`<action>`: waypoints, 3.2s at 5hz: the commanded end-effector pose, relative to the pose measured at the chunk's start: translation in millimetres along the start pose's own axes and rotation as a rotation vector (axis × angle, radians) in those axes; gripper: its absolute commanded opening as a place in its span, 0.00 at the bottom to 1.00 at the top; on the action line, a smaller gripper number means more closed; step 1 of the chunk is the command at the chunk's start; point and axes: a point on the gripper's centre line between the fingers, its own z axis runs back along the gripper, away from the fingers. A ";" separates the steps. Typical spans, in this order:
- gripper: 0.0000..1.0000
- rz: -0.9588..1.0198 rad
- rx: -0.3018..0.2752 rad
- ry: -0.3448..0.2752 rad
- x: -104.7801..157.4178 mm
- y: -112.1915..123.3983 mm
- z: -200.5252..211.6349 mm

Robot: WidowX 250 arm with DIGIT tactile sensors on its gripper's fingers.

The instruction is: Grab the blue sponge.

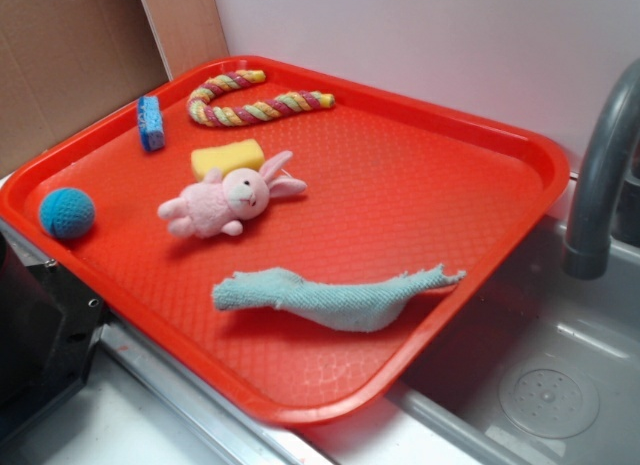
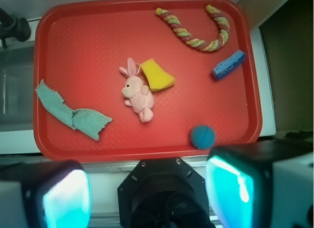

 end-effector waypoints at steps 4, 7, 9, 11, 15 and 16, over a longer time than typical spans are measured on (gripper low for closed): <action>1.00 0.595 0.108 -0.069 92.1 73.8 -92.7; 1.00 0.667 0.115 -0.047 98.4 137.1 -147.6; 1.00 0.669 0.140 -0.039 120.4 144.5 -162.7; 1.00 0.680 0.163 0.003 113.5 168.6 -189.4; 0.00 0.599 0.228 0.099 113.9 165.1 -226.6; 0.00 0.604 0.242 0.108 117.0 162.6 -226.4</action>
